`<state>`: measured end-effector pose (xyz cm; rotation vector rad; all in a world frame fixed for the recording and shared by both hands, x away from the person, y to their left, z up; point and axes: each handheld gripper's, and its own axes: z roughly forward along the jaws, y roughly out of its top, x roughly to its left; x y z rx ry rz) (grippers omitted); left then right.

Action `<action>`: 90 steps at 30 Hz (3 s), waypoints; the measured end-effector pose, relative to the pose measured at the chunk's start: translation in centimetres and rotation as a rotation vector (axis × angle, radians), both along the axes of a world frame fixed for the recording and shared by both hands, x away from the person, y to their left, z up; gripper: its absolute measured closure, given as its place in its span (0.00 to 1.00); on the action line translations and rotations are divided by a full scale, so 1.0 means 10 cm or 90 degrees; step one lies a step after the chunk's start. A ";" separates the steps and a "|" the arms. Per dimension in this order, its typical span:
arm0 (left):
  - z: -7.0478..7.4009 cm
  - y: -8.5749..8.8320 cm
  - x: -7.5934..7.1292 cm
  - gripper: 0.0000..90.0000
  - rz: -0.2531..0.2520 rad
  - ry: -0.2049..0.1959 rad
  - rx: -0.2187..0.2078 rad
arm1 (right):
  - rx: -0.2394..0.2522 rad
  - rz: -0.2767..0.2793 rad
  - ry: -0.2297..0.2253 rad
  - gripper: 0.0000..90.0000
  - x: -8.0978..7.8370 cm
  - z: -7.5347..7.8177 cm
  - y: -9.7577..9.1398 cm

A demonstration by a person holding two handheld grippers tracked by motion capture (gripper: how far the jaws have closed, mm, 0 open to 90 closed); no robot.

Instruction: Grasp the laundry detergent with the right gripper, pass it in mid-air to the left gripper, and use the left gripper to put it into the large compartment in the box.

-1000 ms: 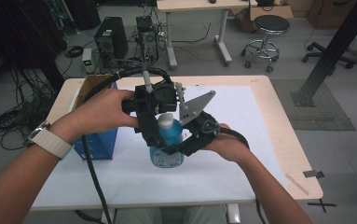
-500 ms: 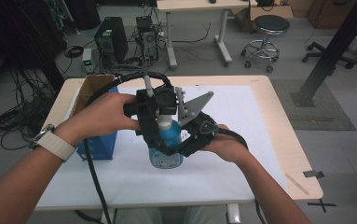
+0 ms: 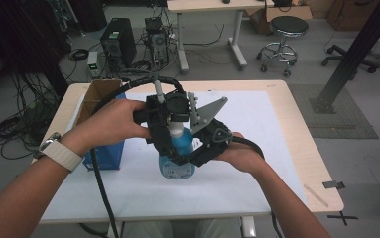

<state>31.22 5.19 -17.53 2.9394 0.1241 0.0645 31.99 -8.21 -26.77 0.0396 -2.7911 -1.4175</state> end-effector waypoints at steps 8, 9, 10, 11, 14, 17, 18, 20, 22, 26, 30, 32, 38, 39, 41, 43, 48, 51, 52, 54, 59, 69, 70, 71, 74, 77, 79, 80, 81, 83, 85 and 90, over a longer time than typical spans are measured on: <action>-0.01 -0.02 0.00 0.23 0.001 0.003 0.002 | -0.001 -0.002 0.001 0.51 0.00 -0.01 -0.01; -0.01 -0.02 0.00 0.24 0.001 0.005 0.001 | -0.001 -0.003 0.003 0.51 0.00 -0.01 -0.01; -0.01 -0.02 0.00 0.24 0.000 0.005 0.001 | -0.004 -0.006 0.007 0.51 0.00 -0.01 -0.01; -0.01 -0.02 0.00 0.25 -0.002 0.005 0.001 | -0.003 -0.006 0.005 0.51 0.00 -0.01 -0.01; -0.02 -0.03 0.00 0.27 -0.002 0.005 0.006 | -0.005 -0.007 0.004 0.51 0.00 -0.02 -0.02; -0.03 -0.04 0.00 0.29 -0.003 0.004 0.009 | -0.005 -0.007 0.006 0.51 0.00 -0.01 -0.02; -0.03 -0.04 0.00 0.30 -0.004 0.005 0.009 | -0.005 -0.007 0.006 0.51 0.00 -0.01 -0.02; -0.03 -0.04 0.01 0.31 -0.003 0.005 0.008 | -0.006 -0.007 0.006 0.51 0.00 -0.01 -0.02; -0.03 -0.04 0.01 0.32 -0.003 0.005 0.008 | -0.003 -0.005 0.003 0.51 0.00 -0.02 -0.02; -0.04 -0.04 0.00 0.37 -0.004 0.005 0.007 | -0.004 -0.004 0.004 0.51 0.00 -0.02 -0.02; -0.05 -0.05 0.01 0.41 -0.009 0.013 0.005 | -0.005 -0.006 0.005 0.51 -0.01 -0.04 -0.02; -0.05 -0.05 0.01 0.41 -0.010 0.013 0.002 | -0.007 -0.007 0.007 0.51 -0.01 -0.04 -0.03; -0.04 -0.05 0.00 0.42 -0.021 0.005 0.002 | -0.005 -0.005 0.008 0.51 -0.02 -0.04 -0.03; -0.04 -0.05 -0.01 0.42 -0.022 0.003 0.004 | -0.005 -0.006 0.007 0.51 -0.02 -0.04 -0.04; -0.03 -0.06 -0.02 0.42 -0.022 0.002 0.005 | -0.003 -0.007 0.003 0.50 -0.02 -0.04 -0.04; -0.03 -0.07 -0.01 0.42 -0.025 0.006 0.003 | -0.003 -0.005 0.011 0.49 -0.01 -0.03 -0.05; 0.03 -0.04 0.02 0.42 -0.003 0.001 0.004 | -0.025 -0.032 0.041 0.21 0.04 -0.05 -0.19; 0.08 0.00 0.05 0.42 0.021 0.002 0.000 | -0.014 -0.056 0.047 0.16 0.06 -0.02 -0.39; 0.09 0.01 0.07 0.42 0.028 0.001 0.000 | -0.012 -0.066 0.050 0.16 0.06 0.01 -0.46; 0.12 0.03 0.09 0.42 0.047 -0.003 0.004 | -0.010 -0.086 0.048 0.12 0.07 0.05 -0.60; 0.24 0.10 0.13 0.42 0.107 -0.010 0.011 | -0.022 -0.129 0.038 0.07 0.05 0.14 -0.89; 0.62 0.28 0.28 0.42 0.257 -0.057 0.016 | -0.117 -0.208 0.006 0.07 0.10 0.30 -1.32; 0.66 0.30 0.30 0.42 0.274 -0.060 0.015 | -0.127 -0.211 0.002 0.07 0.11 0.32 -1.35; 0.69 0.33 0.32 0.42 0.291 -0.062 0.012 | -0.132 -0.215 0.001 0.07 0.12 0.34 -1.37; 0.79 0.43 0.37 0.42 0.338 -0.070 0.002 | -0.148 -0.219 -0.006 0.07 0.14 0.38 -1.42; 0.88 0.53 0.43 0.42 0.386 -0.077 -0.004 | -0.171 -0.224 -0.015 0.07 0.18 0.41 -1.46; 0.93 0.61 0.47 0.42 0.418 -0.081 -0.013 | -0.183 -0.230 -0.016 0.07 0.21 0.42 -1.48; 0.95 0.66 0.49 0.42 0.439 -0.081 -0.017 | -0.187 -0.233 -0.016 0.07 0.23 0.43 -1.49; 0.97 0.69 0.51 0.42 0.455 -0.084 -0.019 | -0.192 -0.234 -0.016 0.07 0.25 0.43 -1.50; 1.00 0.77 0.54 0.42 0.491 -0.089 -0.023 | -0.204 -0.234 -0.012 0.07 0.30 0.44 -1.51; 1.02 0.84 0.56 0.42 0.525 -0.095 -0.028 | -0.215 -0.234 -0.010 0.07 0.33 0.45 -1.52; 1.07 1.00 0.60 0.42 0.587 -0.100 -0.031 | -0.248 -0.234 -0.017 0.06 0.40 0.46 -1.54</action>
